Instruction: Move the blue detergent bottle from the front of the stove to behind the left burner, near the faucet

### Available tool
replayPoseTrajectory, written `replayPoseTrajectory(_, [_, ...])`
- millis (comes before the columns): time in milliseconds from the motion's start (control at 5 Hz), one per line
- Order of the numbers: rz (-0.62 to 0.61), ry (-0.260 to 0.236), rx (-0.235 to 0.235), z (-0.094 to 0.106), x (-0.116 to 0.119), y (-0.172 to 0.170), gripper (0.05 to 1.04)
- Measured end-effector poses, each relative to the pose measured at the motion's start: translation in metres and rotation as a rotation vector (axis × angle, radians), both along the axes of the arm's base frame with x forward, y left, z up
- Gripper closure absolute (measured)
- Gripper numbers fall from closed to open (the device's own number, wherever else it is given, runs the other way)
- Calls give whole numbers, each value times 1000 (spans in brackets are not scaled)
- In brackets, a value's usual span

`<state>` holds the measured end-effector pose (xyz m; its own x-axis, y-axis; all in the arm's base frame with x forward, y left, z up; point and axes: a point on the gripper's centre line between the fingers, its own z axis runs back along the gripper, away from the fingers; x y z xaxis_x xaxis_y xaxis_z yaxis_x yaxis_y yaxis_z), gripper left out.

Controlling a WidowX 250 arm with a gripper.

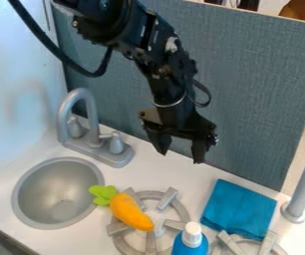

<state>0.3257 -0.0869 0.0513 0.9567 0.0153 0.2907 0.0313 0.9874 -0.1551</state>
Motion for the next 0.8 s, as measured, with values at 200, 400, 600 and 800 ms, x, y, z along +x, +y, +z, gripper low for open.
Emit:
replayPoseTrajectory(200, [3, 32, 6, -10, -4, 1, 83])
replayPoseTrajectory(400, [-13, 47, 13, -16, -13, -12, 83])
replayPoseTrajectory(600, [-33, 55, 26, -20, -23, -27, 83])
replayPoseTrajectory(800, [-49, 69, 48, -25, -33, -35, 83])
